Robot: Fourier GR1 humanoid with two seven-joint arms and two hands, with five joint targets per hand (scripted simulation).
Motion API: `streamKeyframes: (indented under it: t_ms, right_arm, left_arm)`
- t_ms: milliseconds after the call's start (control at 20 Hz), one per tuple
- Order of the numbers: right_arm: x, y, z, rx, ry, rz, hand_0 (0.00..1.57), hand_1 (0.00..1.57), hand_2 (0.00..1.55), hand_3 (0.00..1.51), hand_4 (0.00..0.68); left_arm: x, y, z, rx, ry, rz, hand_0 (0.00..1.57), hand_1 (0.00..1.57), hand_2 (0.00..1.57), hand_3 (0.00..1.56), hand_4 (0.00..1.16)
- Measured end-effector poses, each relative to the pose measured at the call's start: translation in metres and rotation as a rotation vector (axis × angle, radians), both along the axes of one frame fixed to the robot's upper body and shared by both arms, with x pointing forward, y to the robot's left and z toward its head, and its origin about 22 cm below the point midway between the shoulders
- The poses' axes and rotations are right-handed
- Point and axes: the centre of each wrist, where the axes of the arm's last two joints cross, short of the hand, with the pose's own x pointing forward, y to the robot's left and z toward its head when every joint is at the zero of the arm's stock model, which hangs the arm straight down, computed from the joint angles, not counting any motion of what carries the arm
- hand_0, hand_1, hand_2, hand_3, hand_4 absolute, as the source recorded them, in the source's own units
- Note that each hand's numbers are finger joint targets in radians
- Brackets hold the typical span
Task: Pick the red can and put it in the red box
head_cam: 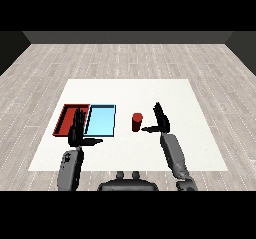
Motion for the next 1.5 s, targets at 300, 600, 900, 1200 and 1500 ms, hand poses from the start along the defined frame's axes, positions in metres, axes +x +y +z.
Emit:
streamKeyframes:
  t_ms: [300,600,900,1200,1500]
  right_arm:
    - [0.001,0.013,-0.015,0.030,0.027,0.024,0.00,0.00,0.00,0.00,0.000]
    - [0.001,0.025,-0.033,0.062,0.060,0.036,0.00,0.00,0.00,0.00,0.000]
    - [0.013,0.033,-0.033,0.069,0.073,0.045,0.00,0.00,0.00,0.00,0.000]
    - [0.013,0.046,-0.041,0.083,0.088,0.055,0.00,0.00,0.00,0.00,0.000]
    - [0.020,0.057,-0.042,0.106,0.096,0.074,0.00,0.00,0.00,0.00,0.000]
  left_arm:
    - [-0.005,-0.007,-0.005,-0.004,-0.004,0.003,0.00,0.00,0.00,0.00,0.00]
    - [0.000,0.001,-0.003,-0.010,-0.008,0.004,0.00,0.00,0.00,0.00,0.00]
    - [-0.007,0.005,0.000,-0.005,-0.003,0.005,0.00,0.00,0.00,0.00,0.00]
    - [-0.003,0.006,-0.008,-0.003,-0.006,0.011,0.00,0.00,0.00,0.00,0.00]
    - [0.000,0.003,0.001,0.005,-0.011,0.014,0.00,0.00,0.00,0.00,0.00]
